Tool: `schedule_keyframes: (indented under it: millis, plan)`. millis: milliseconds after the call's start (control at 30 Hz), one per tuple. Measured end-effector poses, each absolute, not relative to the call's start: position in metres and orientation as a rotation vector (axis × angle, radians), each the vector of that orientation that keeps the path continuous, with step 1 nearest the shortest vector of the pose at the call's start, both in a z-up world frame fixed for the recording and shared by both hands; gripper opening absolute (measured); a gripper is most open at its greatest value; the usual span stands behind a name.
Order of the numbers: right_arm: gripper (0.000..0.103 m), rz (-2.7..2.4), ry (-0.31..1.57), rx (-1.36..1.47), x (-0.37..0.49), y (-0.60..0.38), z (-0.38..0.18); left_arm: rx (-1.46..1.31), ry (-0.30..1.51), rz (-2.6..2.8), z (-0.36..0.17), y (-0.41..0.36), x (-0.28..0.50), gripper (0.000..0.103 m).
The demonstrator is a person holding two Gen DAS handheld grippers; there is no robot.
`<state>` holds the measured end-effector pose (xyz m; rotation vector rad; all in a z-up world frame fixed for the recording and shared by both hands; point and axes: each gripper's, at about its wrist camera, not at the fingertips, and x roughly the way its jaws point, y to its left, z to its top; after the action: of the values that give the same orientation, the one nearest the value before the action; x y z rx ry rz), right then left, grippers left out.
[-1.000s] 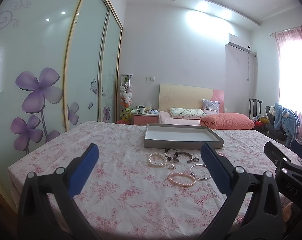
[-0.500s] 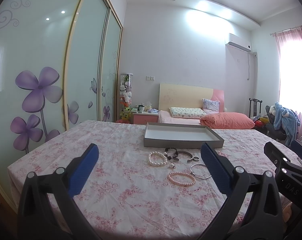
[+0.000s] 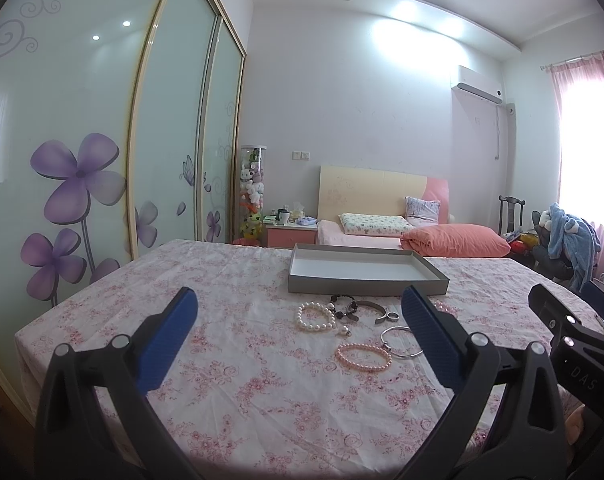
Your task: Organize jewelry
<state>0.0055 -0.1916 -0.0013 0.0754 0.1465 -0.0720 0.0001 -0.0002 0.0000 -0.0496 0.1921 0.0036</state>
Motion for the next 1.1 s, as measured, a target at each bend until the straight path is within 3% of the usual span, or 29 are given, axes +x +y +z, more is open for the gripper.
schedule_keyframes:
  millis: [1100]
  plan:
    - [0.101,-0.074,0.182,0.081,0.019,-0.193,-0.01,-0.049,0.217,0.001,-0.016,-0.005,0.006,0.099]
